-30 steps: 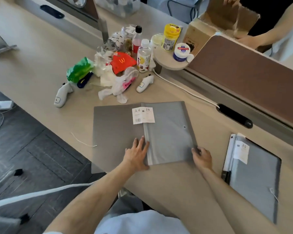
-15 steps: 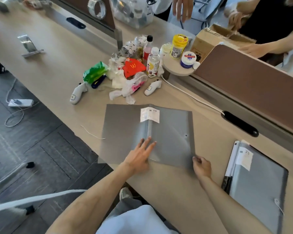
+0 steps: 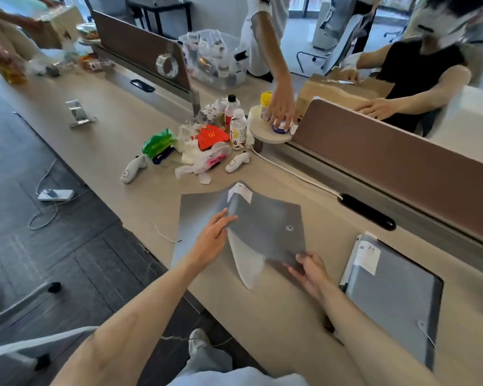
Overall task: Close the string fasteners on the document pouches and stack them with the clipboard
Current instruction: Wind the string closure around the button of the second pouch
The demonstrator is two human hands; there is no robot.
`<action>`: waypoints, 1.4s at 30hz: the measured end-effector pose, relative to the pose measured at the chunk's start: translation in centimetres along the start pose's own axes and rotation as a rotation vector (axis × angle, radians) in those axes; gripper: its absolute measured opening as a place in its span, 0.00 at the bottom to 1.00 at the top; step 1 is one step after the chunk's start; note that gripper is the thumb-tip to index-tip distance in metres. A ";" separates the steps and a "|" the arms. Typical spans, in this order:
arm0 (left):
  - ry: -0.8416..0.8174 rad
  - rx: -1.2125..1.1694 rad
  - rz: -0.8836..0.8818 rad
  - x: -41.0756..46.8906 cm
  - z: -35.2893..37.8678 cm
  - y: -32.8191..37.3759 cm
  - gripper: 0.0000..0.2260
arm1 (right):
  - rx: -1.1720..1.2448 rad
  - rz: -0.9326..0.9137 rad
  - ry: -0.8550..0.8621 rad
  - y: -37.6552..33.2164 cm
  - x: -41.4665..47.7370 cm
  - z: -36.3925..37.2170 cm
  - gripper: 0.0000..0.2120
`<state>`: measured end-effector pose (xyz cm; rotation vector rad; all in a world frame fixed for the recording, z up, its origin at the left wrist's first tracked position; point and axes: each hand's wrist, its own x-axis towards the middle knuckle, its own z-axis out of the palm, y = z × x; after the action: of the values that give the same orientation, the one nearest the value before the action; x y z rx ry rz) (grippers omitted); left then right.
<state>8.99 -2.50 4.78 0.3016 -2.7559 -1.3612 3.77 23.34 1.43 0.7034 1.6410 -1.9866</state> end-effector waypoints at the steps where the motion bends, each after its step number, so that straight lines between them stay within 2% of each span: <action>1: 0.018 -0.028 -0.014 -0.2 0.1 0.6 0.20 | 0.025 -0.026 -0.005 -0.8 -0.4 -0.3 0.07; 5: 0.049 -0.169 -0.028 -1.2 0.7 3.1 0.21 | 0.127 -0.126 -0.013 -3.5 -1.9 -1.9 0.09; 8: -0.038 -0.292 0.026 -2.1 1.2 5.1 0.26 | 0.192 -0.186 -0.055 -5.1 -3.0 -3.2 0.10; 11: -0.082 -0.466 0.008 -2.3 1.8 8.2 0.28 | 0.241 -0.235 -0.108 -6.6 -3.9 -4.5 0.11; 15: -0.128 -0.665 -0.064 -2.1 2.7 12.0 0.13 | 0.260 -0.274 -0.137 -8.2 -4.1 -6.1 0.14; 16: -0.166 -0.693 -0.078 -2.0 2.9 12.7 0.12 | 0.255 -0.281 -0.133 -8.5 -4.1 -6.6 0.14; 20: -0.359 -0.869 -0.126 -0.7 3.1 14.2 0.24 | 0.203 -0.318 -0.096 -9.6 -4.0 -8.3 0.13; 22: -0.423 -0.950 -0.181 0.2 3.1 14.3 0.25 | 0.145 -0.333 -0.080 -9.9 -3.7 -9.1 0.13; 26: -0.401 -0.881 -0.289 1.9 4.3 12.2 0.22 | -0.061 -0.352 -0.072 -9.5 -3.6 -10.0 0.13; 28: -0.326 -0.799 -0.382 2.6 5.5 10.2 0.23 | -0.197 -0.333 -0.074 -8.7 -3.3 -9.6 0.12; 32: -0.215 -0.673 -0.595 2.2 6.8 4.7 0.19 | -0.437 -0.178 -0.054 -5.1 -1.1 -8.0 0.17; 34: -0.227 -0.649 -0.682 1.6 6.7 2.2 0.19 | -0.353 -0.019 -0.073 -2.8 -0.1 -7.0 0.16; 36: -0.270 -0.617 -0.736 1.4 6.3 -0.2 0.18 | -0.240 0.099 -0.097 -1.0 0.6 -6.1 0.10; 38: -0.291 -0.577 -0.760 1.9 5.3 -2.2 0.20 | -0.207 0.154 -0.097 0.2 1.4 -5.0 0.07; 40: -0.305 -0.535 -0.764 2.5 4.3 -3.7 0.23 | -0.171 0.187 -0.061 0.9 2.3 -3.6 0.10; 42: -0.340 -0.490 -0.749 3.2 3.3 -4.8 0.23 | -0.107 0.200 -0.018 1.1 3.1 -2.1 0.08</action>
<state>6.17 -3.35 -1.12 1.2501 -2.4916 -2.3774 2.33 25.14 -1.70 0.7748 1.5867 -1.7475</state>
